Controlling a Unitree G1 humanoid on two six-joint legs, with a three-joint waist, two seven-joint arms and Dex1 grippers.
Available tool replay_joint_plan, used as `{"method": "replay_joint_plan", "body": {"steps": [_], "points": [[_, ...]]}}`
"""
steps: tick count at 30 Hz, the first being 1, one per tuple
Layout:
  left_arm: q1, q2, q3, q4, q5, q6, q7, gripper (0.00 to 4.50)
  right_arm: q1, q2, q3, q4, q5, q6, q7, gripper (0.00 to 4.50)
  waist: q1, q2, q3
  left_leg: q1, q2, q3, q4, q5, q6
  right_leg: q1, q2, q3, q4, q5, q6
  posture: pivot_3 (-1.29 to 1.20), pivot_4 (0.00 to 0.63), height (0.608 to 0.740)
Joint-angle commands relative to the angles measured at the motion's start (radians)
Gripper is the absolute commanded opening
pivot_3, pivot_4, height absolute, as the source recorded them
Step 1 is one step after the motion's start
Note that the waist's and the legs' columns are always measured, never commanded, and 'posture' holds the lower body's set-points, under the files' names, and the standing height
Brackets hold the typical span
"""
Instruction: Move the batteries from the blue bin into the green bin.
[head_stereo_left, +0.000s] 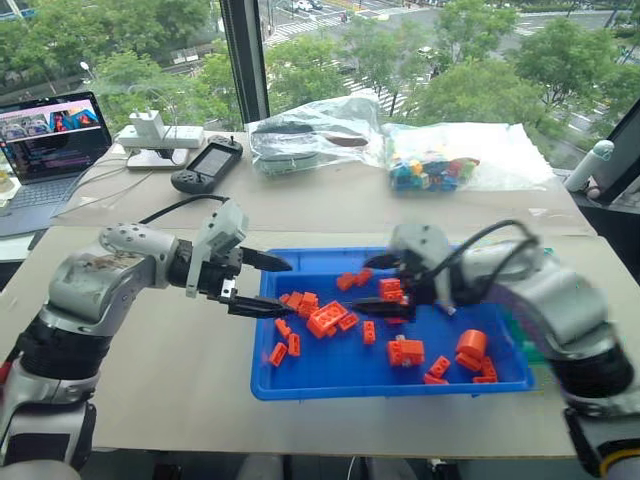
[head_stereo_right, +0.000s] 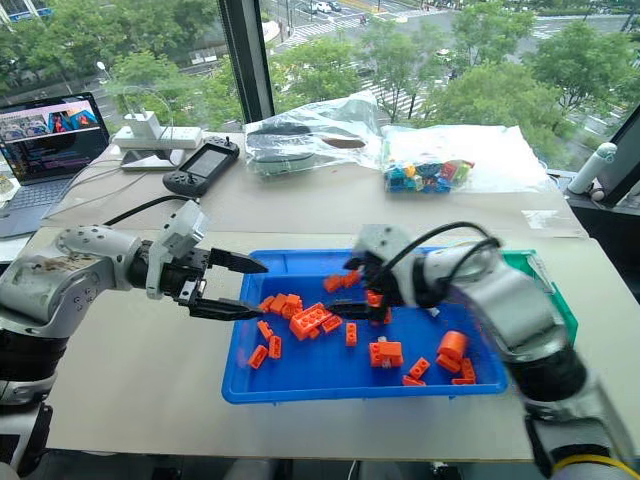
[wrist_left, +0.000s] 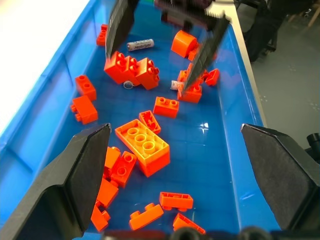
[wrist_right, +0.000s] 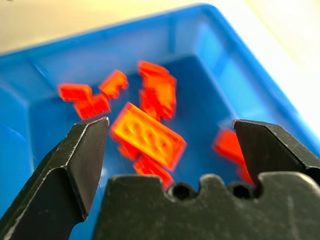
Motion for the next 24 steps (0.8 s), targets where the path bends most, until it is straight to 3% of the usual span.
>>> {"method": "replay_joint_plan", "body": {"steps": [1,3,11,20,24], "points": [[-0.038,-0.017,-0.019,-0.002,0.002,-0.028,-0.027,4.5,0.055,-0.067,-0.08,-0.014,-0.007,0.035,-0.017,4.47,-0.003,0.0,0.0,0.0,0.0,0.0,0.0,0.0,0.0,0.0,0.0,0.0,0.0,0.0,0.0,0.0,0.15,0.732],[-0.054,-0.041,-0.029,0.029,0.03,-0.057,-0.011,4.5,0.104,-0.089,-0.1,-0.013,0.013,0.082,-0.023,4.47,-0.012,0.0,0.0,0.001,0.001,0.001,0.0,0.0,0.0,-0.001,0.001,0.001,0.0,0.0,0.0,0.0,0.15,0.732],[-0.086,-0.077,-0.056,0.087,0.083,-0.099,-0.015,4.5,0.123,0.033,-0.055,0.106,-0.087,0.117,-0.228,4.47,-0.023,0.0,0.0,0.0,0.001,0.0,0.0,0.0,0.0,-0.001,0.001,0.001,0.001,-0.001,-0.002,0.0,0.15,0.732],[-0.073,-0.081,-0.048,0.083,0.106,-0.111,-0.005,4.5,0.096,0.067,0.014,0.185,-0.141,0.089,-0.264,4.47,-0.02,0.0,0.0,0.0,0.0,0.0,0.0,0.0,0.0,-0.001,0.001,0.001,0.0,-0.001,-0.002,0.0,0.15,0.732],[-0.05,-0.076,-0.03,0.064,0.1,-0.104,0.017,4.5,0.102,0.111,0.023,0.195,-0.125,0.112,-0.267,3.39,-0.019,0.0,0.0,0.0,0.0,0.0,0.0,0.0,0.0,0.0,0.001,0.001,0.001,-0.001,-0.002,0.0,0.15,0.732]]}}
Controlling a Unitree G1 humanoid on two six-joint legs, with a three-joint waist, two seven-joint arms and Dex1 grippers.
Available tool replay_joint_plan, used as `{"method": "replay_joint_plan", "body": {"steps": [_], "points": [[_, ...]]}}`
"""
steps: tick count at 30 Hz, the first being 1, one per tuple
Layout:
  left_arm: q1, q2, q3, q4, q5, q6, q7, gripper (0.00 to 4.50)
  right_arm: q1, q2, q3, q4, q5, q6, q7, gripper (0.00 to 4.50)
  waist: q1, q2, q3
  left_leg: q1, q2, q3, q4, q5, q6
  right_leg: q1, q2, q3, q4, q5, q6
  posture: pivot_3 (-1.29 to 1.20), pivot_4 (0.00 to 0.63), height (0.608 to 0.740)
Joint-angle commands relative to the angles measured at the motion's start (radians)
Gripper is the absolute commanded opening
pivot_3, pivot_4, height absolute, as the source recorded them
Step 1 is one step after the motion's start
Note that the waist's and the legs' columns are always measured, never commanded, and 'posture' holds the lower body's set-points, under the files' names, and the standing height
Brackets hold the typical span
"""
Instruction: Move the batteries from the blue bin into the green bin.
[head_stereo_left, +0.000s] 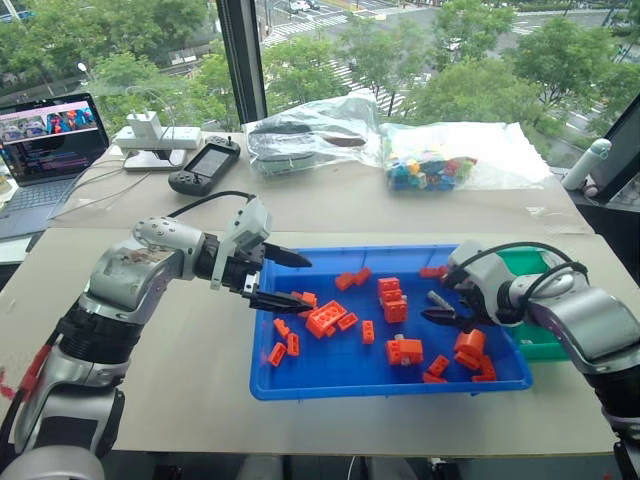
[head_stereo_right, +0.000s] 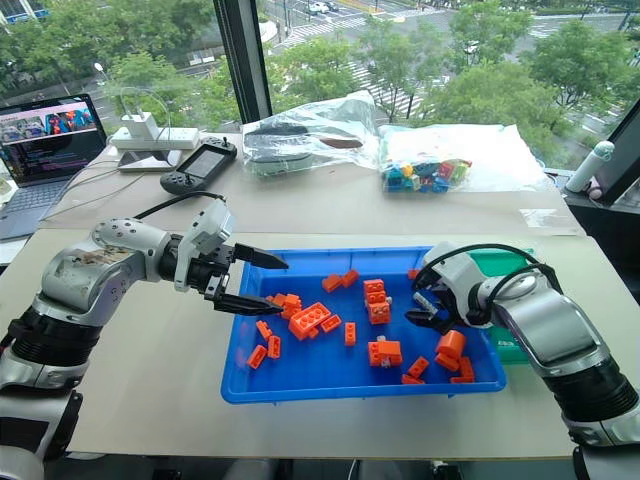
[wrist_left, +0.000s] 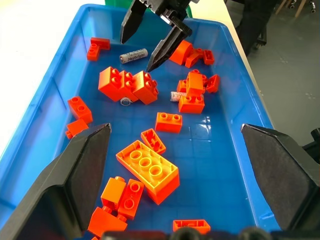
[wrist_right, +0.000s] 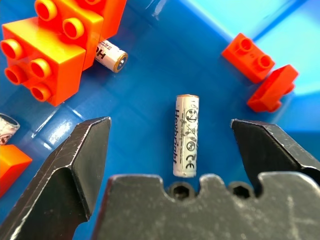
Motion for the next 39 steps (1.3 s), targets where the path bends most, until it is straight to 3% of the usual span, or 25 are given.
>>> {"method": "replay_joint_plan", "body": {"steps": [1,8,10,19,23,27,32,39], "points": [[0.011,0.006,0.026,-0.032,0.0,-0.013,0.017,4.5,-0.001,0.022,-0.001,-0.007,0.004,0.018,-0.006,3.12,-0.001,0.0,0.0,0.0,0.0,0.0,0.0,0.0,0.0,0.0,0.0,0.0,0.0,0.0,0.0,0.0,0.15,0.732],[0.015,0.011,0.027,-0.038,-0.002,-0.017,0.024,4.5,-0.01,0.03,0.006,-0.03,0.009,0.034,0.005,0.66,-0.001,0.0,0.0,0.0,0.0,0.0,0.0,0.0,0.0,0.0,0.0,0.0,0.0,0.0,0.0,0.0,0.15,0.732],[0.015,0.012,0.027,-0.039,-0.004,-0.016,0.022,4.5,-0.021,0.014,-0.003,-0.054,0.013,0.036,0.017,0.25,0.001,0.0,0.0,0.0,0.0,0.0,0.0,0.0,0.0,0.0,0.0,0.0,0.0,0.0,0.0,0.0,0.15,0.732],[-0.012,-0.005,0.03,-0.034,-0.043,0.013,0.004,4.5,-0.114,-0.017,-0.145,-0.148,0.105,0.12,0.042,0.25,-0.005,0.0,0.0,0.0,0.0,0.0,0.0,0.0,0.0,0.0,0.0,0.0,0.0,0.0,0.0,0.0,0.15,0.732],[-0.033,-0.031,0.023,-0.022,-0.058,0.022,-0.001,4.5,-0.142,-0.092,-0.263,-0.153,0.132,0.138,0.055,0.25,0.002,0.0,0.0,0.0,0.0,0.0,0.0,0.0,0.0,0.0,0.0,0.0,0.0,0.0,0.0,0.0,0.15,0.732],[-0.053,-0.057,0.019,-0.021,-0.087,0.046,-0.01,4.5,-0.074,-0.233,-0.374,-0.11,0.087,0.093,0.049,0.25,0.021,0.0,0.0,-0.001,-0.001,0.0,0.0,0.0,0.001,0.0,-0.001,0.0,0.0,0.0,0.0,0.0,0.15,0.732],[-0.079,-0.085,0.011,-0.009,-0.091,0.054,-0.017,4.5,0.01,-0.298,-0.464,-0.046,0.046,0.051,0.022,0.25,0.016,0.0,0.0,-0.001,0.0,0.001,0.0,0.0,0.001,0.0,-0.001,0.0,-0.001,0.0,0.0,0.0,0.15,0.732],[-0.135,-0.133,0.004,0.01,-0.08,0.057,0.005,4.5,0.159,-0.206,-0.51,0.045,0.026,-0.011,-0.03,0.25,0.013,0.0,0.0,-0.001,0.0,0.002,0.0,0.0,0.001,0.0,-0.001,0.001,-0.001,0.0,0.0,0.0,0.15,0.732]]}}
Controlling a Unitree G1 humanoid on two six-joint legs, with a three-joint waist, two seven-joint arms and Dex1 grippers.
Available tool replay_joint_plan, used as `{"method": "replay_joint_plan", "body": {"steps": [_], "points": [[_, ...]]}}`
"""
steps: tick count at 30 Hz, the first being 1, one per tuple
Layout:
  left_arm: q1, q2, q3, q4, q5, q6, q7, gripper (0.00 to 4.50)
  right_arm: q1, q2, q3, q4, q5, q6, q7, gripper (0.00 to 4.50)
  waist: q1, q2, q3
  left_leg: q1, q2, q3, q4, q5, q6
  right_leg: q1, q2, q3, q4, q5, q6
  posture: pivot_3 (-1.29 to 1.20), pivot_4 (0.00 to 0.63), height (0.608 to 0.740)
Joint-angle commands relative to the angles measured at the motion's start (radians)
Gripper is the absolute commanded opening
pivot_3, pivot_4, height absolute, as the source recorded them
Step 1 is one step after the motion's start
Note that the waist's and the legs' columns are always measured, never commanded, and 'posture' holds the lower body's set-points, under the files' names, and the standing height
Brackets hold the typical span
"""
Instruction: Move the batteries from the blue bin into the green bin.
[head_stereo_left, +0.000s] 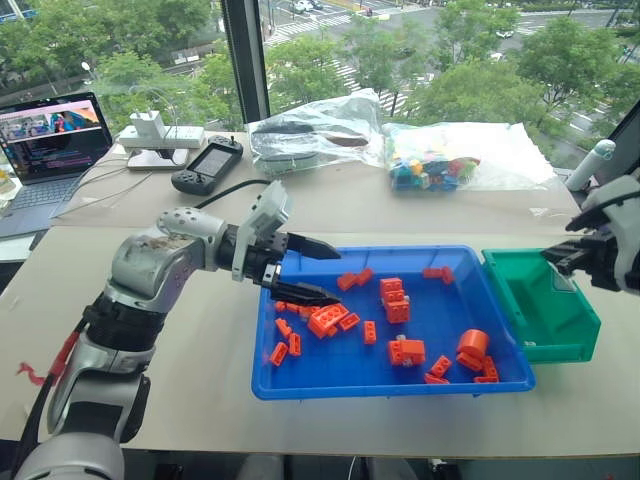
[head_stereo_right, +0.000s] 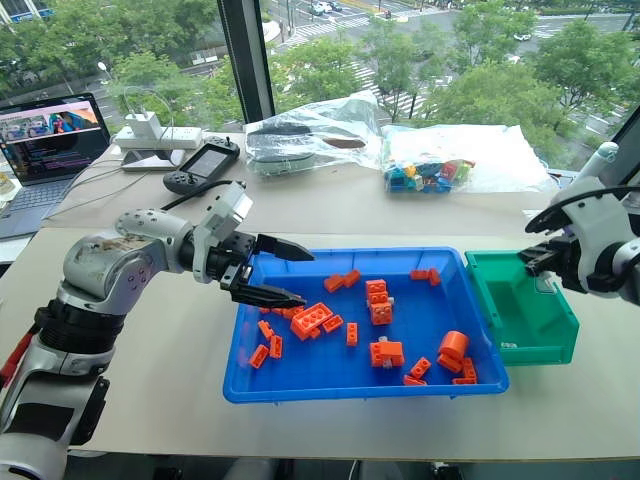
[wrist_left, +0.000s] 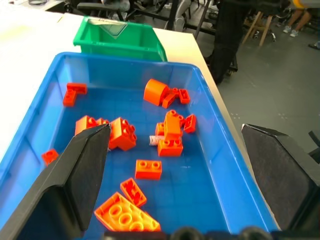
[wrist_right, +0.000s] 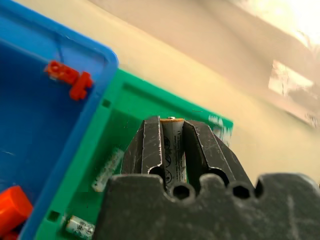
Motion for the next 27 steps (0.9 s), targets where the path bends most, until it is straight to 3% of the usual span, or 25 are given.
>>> {"method": "replay_joint_plan", "body": {"steps": [1,3,5,6,14,15,19,22,27], "points": [[-0.028,-0.013,0.006,-0.012,-0.004,0.001,0.015,4.5,0.034,0.028,-0.042,0.021,-0.021,-0.049,-0.034,0.25,-0.001,0.0,0.0,0.0,0.0,0.0,0.0,0.0,0.0,0.0,0.0,0.0,0.0,0.0,0.0,0.0,0.15,0.732],[-0.034,-0.017,0.006,-0.014,-0.005,0.007,0.021,4.5,0.05,0.034,-0.038,0.041,-0.032,-0.057,-0.045,0.25,0.002,0.0,0.0,0.0,0.0,0.0,0.0,0.0,0.0,0.0,0.0,0.0,0.0,0.0,0.0,0.0,0.15,0.732],[-0.037,-0.019,0.01,-0.017,-0.001,0.005,0.032,4.5,0.05,0.045,-0.042,0.049,-0.026,-0.058,-0.051,1.26,0.001,0.0,0.0,0.0,0.0,0.0,0.0,0.0,0.0,0.0,0.0,0.0,0.0,0.0,0.0,0.0,0.15,0.732],[-0.037,-0.018,0.011,-0.018,-0.002,0.006,0.034,4.5,0.045,0.047,-0.043,0.048,-0.023,-0.058,-0.053,1.42,0.0,0.0,0.0,0.0,0.0,0.0,0.0,0.0,0.0,0.0,0.0,0.0,0.0,0.0,0.0,0.0,0.15,0.732],[-0.042,0.004,0.019,-0.034,-0.01,0.034,0.041,4.5,-0.026,0.017,-0.026,0.014,-0.007,-0.059,-0.035,4.28,0.001,0.0,0.0,0.0,0.0,0.0,0.0,0.0,0.0,0.0,0.0,0.0,-0.001,0.0,0.0,0.0,0.15,0.732],[-0.042,0.005,0.02,-0.035,-0.011,0.035,0.042,4.5,-0.034,0.013,-0.021,0.008,-0.003,-0.06,-0.028,4.48,0.001,0.0,0.0,0.0,0.0,0.0,0.0,0.0,0.0,0.0,0.0,0.0,-0.001,0.0,0.0,0.0,0.15,0.732],[-0.032,0.025,0.028,-0.034,-0.007,0.041,0.045,4.5,-0.164,0.055,0.077,-0.127,0.101,-0.037,0.044,4.48,-0.008,0.001,0.0,0.0,0.0,0.0,0.0,0.0,0.0,0.0,0.0,0.0,-0.001,0.0,0.0,0.0,0.15,0.732],[-0.004,0.06,0.006,-0.026,0.041,-0.001,0.039,4.5,-0.159,0.1,0.194,-0.253,0.167,-0.06,0.116,4.48,-0.017,0.0,0.0,0.001,0.001,-0.002,0.0,0.0,0.0,0.0,0.001,-0.001,-0.001,0.0,0.0,0.0,0.15,0.732],[0.032,0.084,0.002,-0.029,0.072,-0.031,0.033,4.5,-0.194,0.272,0.235,-0.276,0.152,0.068,-0.058,4.48,-0.011,0.0,0.0,0.0,0.0,-0.002,0.0,0.0,0.0,0.001,0.0,-0.001,0.001,0.0,0.0,0.0,0.15,0.732]]}}
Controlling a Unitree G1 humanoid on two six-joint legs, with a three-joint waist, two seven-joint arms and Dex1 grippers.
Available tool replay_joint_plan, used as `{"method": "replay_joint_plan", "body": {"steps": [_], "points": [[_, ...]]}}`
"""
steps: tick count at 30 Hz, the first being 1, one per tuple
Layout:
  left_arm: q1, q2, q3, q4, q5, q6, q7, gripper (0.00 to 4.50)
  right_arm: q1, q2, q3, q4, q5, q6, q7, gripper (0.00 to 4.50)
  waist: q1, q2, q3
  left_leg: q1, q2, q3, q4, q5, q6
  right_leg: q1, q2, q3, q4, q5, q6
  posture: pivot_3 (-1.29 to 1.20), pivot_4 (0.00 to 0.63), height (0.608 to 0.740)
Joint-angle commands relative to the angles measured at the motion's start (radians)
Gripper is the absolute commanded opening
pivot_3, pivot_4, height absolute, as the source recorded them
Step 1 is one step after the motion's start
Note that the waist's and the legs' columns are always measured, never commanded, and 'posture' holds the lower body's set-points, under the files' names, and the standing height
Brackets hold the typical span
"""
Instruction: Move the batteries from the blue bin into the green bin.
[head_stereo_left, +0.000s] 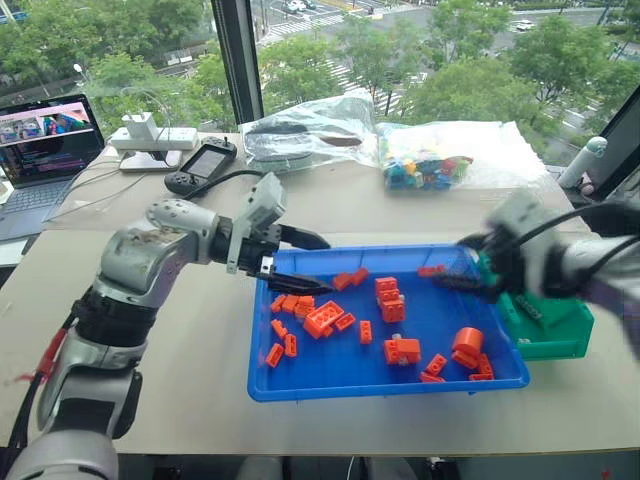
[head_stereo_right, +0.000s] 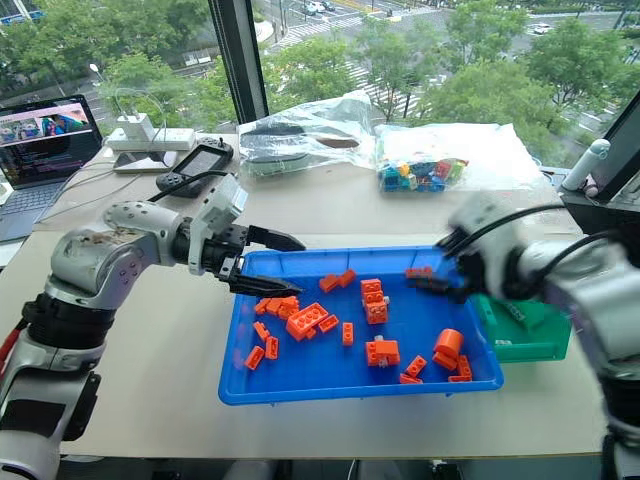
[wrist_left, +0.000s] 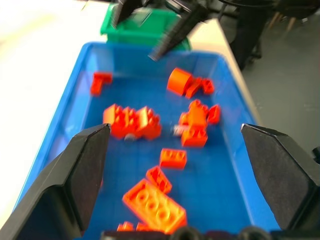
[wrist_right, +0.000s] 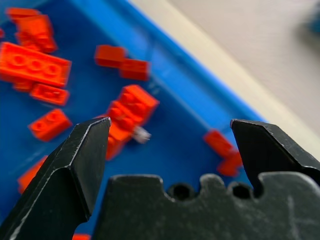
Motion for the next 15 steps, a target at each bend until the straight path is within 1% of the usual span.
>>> {"method": "replay_joint_plan", "body": {"steps": [1,2,4,6,10,15], "points": [[0.01,0.017,0.01,-0.028,-0.001,-0.017,-0.009,4.5,-0.046,0.086,-0.014,-0.05,-0.002,0.122,-0.132,4.48,0.007,0.0,0.0,-0.001,0.0,0.0,0.0,0.0,0.0,0.0,0.0,0.0,0.0,0.0,0.0,0.0,0.15,0.732],[0.016,0.02,0.014,-0.033,-0.003,-0.014,-0.01,4.5,-0.052,0.132,-0.016,-0.066,-0.015,0.169,-0.188,4.48,0.007,0.0,0.0,-0.001,0.0,0.0,0.0,0.0,0.0,0.0,-0.001,0.0,0.001,0.0,0.0,0.0,0.15,0.732],[0.026,0.026,0.014,-0.037,-0.004,-0.015,-0.013,4.5,-0.069,0.234,-0.067,-0.098,-0.031,0.322,-0.276,4.48,0.008,0.0,0.0,-0.001,0.0,0.0,0.0,0.0,0.0,-0.001,0.0,-0.001,0.001,0.0,0.0,0.0,0.15,0.732],[0.032,0.029,0.013,-0.035,0.0,-0.022,-0.016,4.5,-0.082,0.305,-0.108,-0.113,-0.017,0.45,-0.33,4.48,0.009,0.0,0.0,-0.001,0.0,-0.001,0.0,0.0,0.0,-0.001,0.001,-0.001,0.003,0.0,0.0,0.0,0.15,0.732],[0.027,0.026,0.008,-0.013,0.01,-0.039,-0.025,4.5,-0.068,0.379,-0.131,-0.091,0.085,0.479,-0.441,4.48,0.014,0.0,0.0,-0.001,0.0,0.0,0.0,0.0,-0.001,-0.001,0.001,-0.001,0.003,0.0,0.0,0.0,0.15,0.732],[0.01,0.016,-0.002,0.023,0.027,-0.068,-0.039,4.5,-0.041,0.408,-0.117,-0.053,0.178,0.479,-0.619,4.48,0.012,0.0,0.0,-0.001,0.0,0.0,0.0,0.0,0.0,-0.002,0.001,-0.001,0.003,0.0,0.0,0.0,0.15,0.732]]}}
